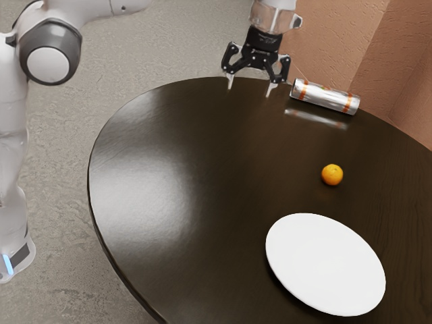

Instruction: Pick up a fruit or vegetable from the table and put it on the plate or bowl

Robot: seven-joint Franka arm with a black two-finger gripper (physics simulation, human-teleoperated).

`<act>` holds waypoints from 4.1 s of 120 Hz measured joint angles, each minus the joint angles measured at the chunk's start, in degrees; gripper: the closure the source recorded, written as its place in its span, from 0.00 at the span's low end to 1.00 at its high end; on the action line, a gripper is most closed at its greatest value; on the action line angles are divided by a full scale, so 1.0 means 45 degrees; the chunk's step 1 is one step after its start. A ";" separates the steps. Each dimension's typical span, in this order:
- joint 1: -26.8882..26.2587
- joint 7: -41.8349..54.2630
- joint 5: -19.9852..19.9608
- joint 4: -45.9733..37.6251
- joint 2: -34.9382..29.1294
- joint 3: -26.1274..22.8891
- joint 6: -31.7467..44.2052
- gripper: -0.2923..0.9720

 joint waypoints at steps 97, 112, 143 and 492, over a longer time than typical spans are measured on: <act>0.0580 0.7451 -0.1998 0.1540 0.4803 -0.1050 0.8024 0.23; 0.1015 1.1222 -0.2712 0.2107 0.5694 -0.1068 0.9626 0.23; 0.2176 1.7205 -0.3166 0.2738 0.7291 -0.1808 1.2479 0.23; 0.3352 2.8240 -0.3770 0.2359 1.0357 -0.4247 1.8624 0.24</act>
